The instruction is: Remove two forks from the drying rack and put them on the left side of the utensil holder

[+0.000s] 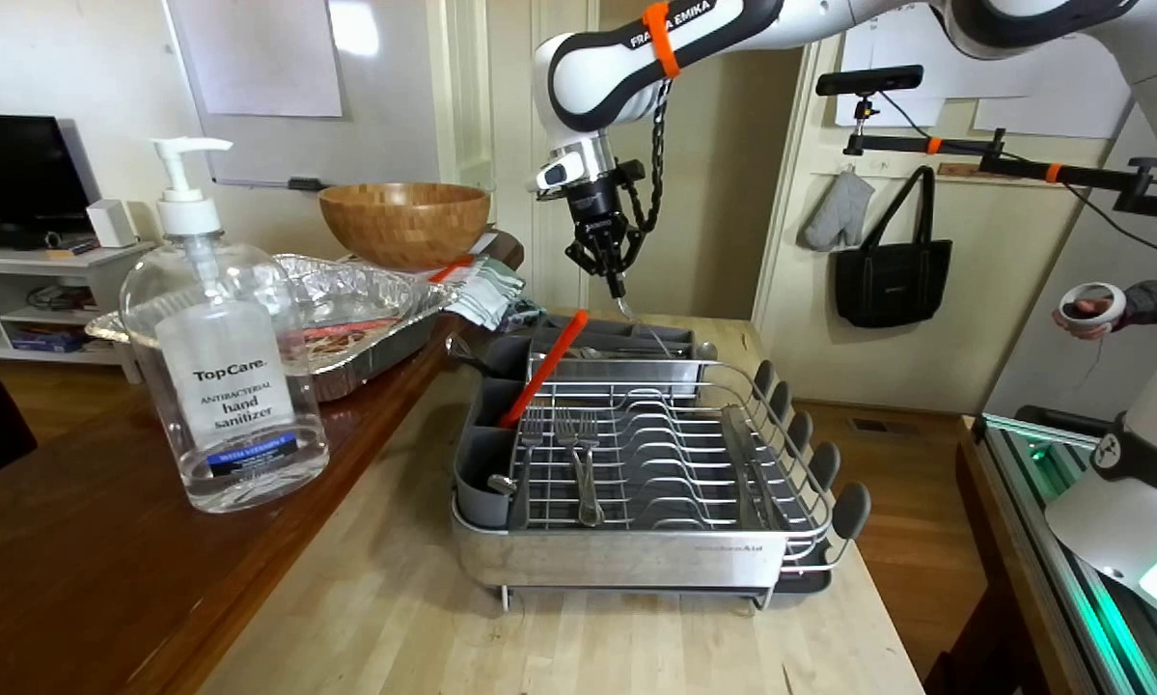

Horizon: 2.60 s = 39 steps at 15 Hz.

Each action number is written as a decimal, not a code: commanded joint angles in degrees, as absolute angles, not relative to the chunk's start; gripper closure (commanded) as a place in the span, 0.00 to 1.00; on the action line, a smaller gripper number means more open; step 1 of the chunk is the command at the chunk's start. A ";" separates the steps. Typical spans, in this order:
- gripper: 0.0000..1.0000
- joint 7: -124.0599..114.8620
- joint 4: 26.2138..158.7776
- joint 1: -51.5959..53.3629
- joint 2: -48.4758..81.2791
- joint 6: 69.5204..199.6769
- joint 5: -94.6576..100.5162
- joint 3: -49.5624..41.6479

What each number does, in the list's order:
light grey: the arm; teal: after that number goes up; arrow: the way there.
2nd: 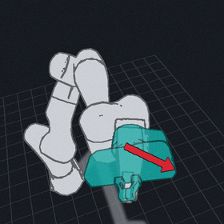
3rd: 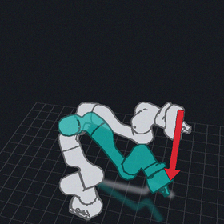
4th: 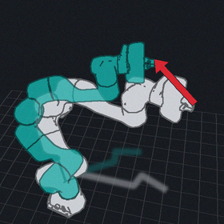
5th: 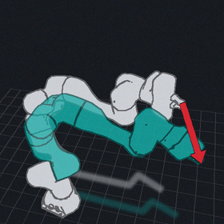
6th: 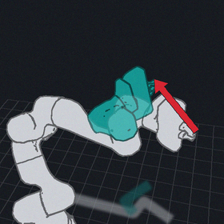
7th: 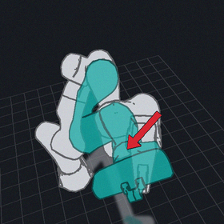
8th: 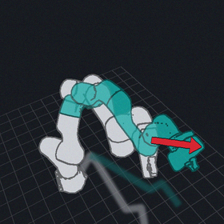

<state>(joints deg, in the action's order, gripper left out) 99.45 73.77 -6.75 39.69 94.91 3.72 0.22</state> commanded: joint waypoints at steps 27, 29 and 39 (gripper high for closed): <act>0.20 96.72 47.93 -1.45 57.81 85.96 10.91 -0.41; 0.05 96.44 48.60 -1.02 55.78 88.01 10.67 -0.05; 0.00 72.22 67.33 1.86 32.69 98.57 11.56 -3.78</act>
